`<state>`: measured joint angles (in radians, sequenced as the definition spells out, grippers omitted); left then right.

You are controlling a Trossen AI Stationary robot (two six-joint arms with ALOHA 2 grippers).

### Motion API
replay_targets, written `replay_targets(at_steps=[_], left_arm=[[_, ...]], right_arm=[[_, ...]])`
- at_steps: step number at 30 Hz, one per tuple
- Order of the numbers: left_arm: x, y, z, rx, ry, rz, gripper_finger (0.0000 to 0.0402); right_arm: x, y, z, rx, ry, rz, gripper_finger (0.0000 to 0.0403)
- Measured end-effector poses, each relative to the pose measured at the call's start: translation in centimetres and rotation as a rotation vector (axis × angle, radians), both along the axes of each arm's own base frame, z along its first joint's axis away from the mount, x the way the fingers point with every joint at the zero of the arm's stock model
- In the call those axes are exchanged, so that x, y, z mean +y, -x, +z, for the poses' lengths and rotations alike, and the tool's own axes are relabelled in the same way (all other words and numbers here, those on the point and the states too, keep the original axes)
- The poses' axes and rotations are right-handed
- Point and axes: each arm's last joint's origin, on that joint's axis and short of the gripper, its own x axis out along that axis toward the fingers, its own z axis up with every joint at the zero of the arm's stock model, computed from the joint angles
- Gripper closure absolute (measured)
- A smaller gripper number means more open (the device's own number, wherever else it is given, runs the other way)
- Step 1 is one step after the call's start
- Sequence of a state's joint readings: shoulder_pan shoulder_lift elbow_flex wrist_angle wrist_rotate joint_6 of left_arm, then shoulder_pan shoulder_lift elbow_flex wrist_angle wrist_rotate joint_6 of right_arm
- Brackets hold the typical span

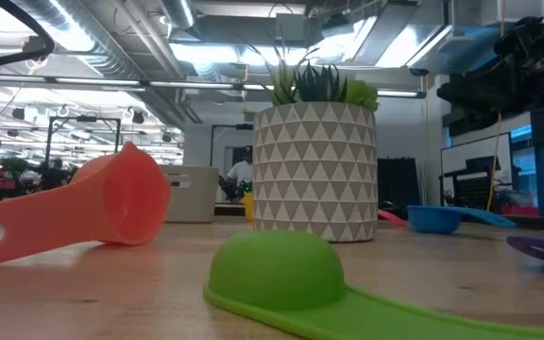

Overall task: Nest measuring cups in basket
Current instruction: Put the light blue measuring cup into the gray bin

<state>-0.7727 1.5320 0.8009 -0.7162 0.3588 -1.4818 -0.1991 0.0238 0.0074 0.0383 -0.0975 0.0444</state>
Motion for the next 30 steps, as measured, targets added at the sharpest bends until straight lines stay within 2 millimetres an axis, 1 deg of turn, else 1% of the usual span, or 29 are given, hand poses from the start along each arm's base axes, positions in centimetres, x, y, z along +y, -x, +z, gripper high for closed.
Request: replay_targets(at_steps=[6, 13, 16, 20, 24, 30], left_arm=[[0.0, 0.0, 0.0, 0.000, 0.001, 0.000, 0.0312], [0.0, 0.0, 0.0, 0.000, 0.003, 0.000, 0.0389], [0.0, 0.0, 0.0, -0.004, 0.006, 0.001, 0.0390], [-0.1, -0.6, 0.1, -0.042, 0.037, 0.011, 0.0389], [0.0, -1.7, 0.5, -0.128, 0.103, -0.007, 0.0395], [0.9, -3.5, 1.7, -0.303, 0.166, -0.009, 0.0396]], right_arm=[[0.0, 0.0, 0.0, 0.000, 0.000, 0.000, 0.0339], [0.0, 0.0, 0.0, 0.000, 0.000, 0.000, 0.0339], [0.0, 0.0, 0.0, 0.000, 0.000, 0.000, 0.0339], [0.0, 0.0, 0.0, 0.000, 0.000, 0.000, 0.0339], [0.0, 0.0, 0.0, 0.000, 0.000, 0.000, 0.0339], [0.0, 0.0, 0.0, 0.000, 0.000, 0.000, 0.0339]])
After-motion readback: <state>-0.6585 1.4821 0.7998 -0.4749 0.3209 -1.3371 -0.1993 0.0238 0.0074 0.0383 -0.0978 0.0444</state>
